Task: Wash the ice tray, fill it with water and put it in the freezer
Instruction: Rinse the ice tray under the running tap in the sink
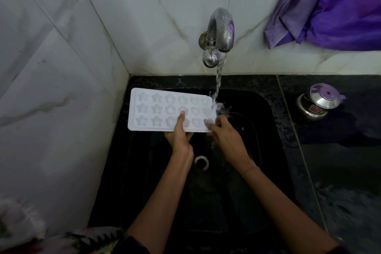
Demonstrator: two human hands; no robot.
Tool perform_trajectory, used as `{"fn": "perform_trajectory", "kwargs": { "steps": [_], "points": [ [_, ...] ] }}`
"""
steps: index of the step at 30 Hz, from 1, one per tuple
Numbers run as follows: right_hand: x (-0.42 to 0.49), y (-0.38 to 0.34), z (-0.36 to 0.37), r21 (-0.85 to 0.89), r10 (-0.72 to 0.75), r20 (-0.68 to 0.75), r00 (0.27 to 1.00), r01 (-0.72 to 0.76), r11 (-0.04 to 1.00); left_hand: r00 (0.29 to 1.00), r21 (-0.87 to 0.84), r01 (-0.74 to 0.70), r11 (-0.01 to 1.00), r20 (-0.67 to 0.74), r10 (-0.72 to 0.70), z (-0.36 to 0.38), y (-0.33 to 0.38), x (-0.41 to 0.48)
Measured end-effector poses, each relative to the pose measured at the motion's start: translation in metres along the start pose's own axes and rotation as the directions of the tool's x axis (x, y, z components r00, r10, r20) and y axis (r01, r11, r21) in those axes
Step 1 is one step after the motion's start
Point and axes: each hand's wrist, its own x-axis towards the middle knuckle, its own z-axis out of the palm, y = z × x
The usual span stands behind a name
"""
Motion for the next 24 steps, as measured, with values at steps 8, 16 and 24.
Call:
{"fn": "perform_trajectory", "kwargs": {
  "steps": [8, 16, 24],
  "points": [
    [-0.006, -0.005, 0.030, -0.052, -0.037, 0.066, 0.997, 0.040, 0.998, 0.899, 0.411, -0.410, 0.814, 0.031, 0.437, -0.007, 0.006, -0.003],
    [-0.009, 0.002, 0.025, -0.069, 0.049, 0.029, 0.998, -0.047, 0.996, 0.857, 0.631, -0.442, 0.638, 0.086, 0.509, -0.017, -0.004, -0.005],
    [0.007, 0.010, -0.001, 0.050, 0.163, -0.090, 0.983, -0.159, 0.986, 0.989, 0.261, -0.136, 0.956, -0.018, 0.146, -0.014, -0.027, -0.015]
  ]
}}
